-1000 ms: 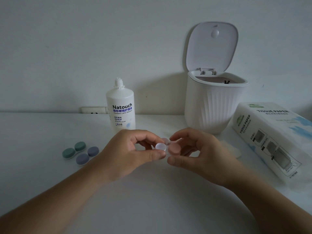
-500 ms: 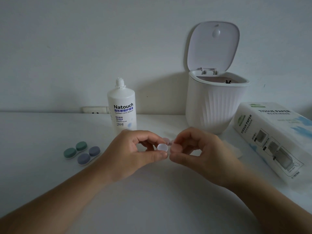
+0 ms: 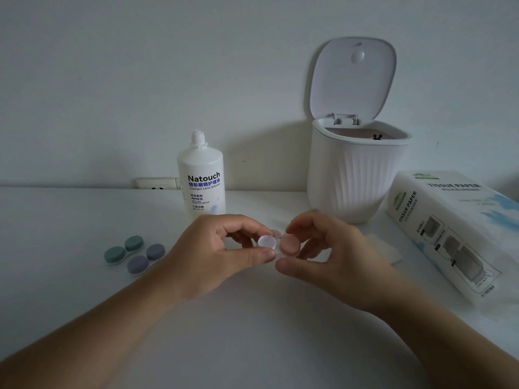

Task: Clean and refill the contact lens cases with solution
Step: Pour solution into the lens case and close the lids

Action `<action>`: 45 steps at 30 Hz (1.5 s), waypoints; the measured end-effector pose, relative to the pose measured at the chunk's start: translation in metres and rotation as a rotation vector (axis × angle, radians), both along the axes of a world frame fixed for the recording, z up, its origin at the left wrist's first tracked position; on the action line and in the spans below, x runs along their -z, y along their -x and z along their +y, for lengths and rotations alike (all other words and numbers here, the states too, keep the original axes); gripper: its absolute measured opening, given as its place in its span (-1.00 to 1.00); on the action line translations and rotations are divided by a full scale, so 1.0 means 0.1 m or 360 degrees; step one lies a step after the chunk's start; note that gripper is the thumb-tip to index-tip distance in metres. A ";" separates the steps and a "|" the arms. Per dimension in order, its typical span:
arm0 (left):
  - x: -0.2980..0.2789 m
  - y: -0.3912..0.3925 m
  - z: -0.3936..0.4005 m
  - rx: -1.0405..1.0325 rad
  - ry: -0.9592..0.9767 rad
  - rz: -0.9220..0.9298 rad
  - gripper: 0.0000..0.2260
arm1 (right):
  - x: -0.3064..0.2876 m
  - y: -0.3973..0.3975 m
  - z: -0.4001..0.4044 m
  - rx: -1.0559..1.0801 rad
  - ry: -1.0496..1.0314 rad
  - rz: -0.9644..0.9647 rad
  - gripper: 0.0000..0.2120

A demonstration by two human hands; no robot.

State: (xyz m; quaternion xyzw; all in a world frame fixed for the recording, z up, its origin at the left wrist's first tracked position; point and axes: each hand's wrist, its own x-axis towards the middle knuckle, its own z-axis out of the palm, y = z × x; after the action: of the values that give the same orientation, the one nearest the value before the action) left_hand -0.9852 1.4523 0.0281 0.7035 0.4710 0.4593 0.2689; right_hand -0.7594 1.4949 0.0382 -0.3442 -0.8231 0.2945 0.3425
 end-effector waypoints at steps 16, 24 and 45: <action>0.00 0.02 0.01 -0.0022 0.0043 -0.0040 -0.79 | 0.00 -0.03 0.01 -0.0179 0.0117 0.0123 -0.70; 0.00 0.02 0.01 -0.0006 0.0048 -0.0020 -0.79 | -0.01 -0.04 0.01 -0.0146 0.0148 0.0101 -0.60; -0.03 0.02 0.00 -0.0004 0.0072 -0.0010 -0.78 | -0.01 -0.02 0.00 -0.0119 0.0199 0.0075 -0.86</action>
State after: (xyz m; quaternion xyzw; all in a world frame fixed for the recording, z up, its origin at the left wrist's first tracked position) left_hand -0.9875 1.4522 0.0307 0.6951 0.4813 0.4511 0.2857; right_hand -0.7573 1.4945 0.0393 -0.3270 -0.8070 0.3661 0.3284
